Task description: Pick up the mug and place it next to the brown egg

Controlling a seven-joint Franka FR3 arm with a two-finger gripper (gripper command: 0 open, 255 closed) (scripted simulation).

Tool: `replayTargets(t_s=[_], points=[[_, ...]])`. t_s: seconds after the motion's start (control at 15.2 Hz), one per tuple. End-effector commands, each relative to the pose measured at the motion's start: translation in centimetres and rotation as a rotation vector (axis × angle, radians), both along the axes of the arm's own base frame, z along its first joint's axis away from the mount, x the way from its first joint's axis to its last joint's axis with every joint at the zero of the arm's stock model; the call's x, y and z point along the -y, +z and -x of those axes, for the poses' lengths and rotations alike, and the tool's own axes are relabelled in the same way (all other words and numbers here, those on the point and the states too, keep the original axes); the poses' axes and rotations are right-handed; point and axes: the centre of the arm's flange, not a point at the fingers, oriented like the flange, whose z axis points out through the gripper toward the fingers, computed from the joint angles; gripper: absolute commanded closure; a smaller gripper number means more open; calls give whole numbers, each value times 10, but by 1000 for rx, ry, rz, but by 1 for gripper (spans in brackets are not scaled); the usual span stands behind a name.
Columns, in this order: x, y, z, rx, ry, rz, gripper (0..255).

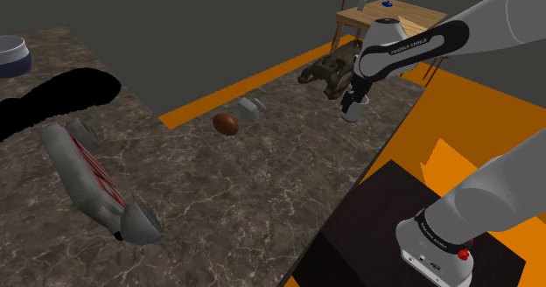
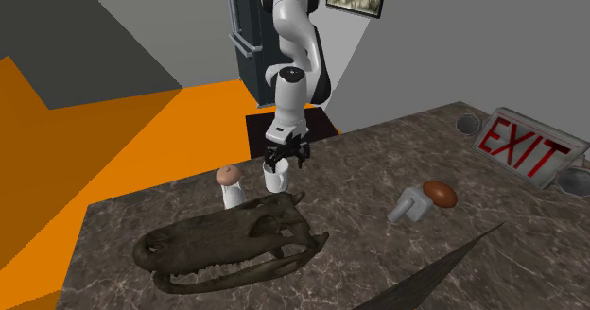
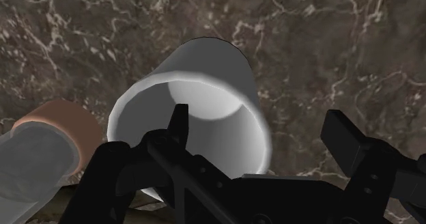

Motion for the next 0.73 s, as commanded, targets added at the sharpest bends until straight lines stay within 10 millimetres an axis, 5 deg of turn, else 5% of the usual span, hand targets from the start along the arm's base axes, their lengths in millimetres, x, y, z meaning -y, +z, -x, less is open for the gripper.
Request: replayTargets(t_s=[0.0,0.07,0.66], points=[[0,0,0,0,0,0,0],[0,0,0,0,0,0,255],[0,0,0,0,0,0,255]])
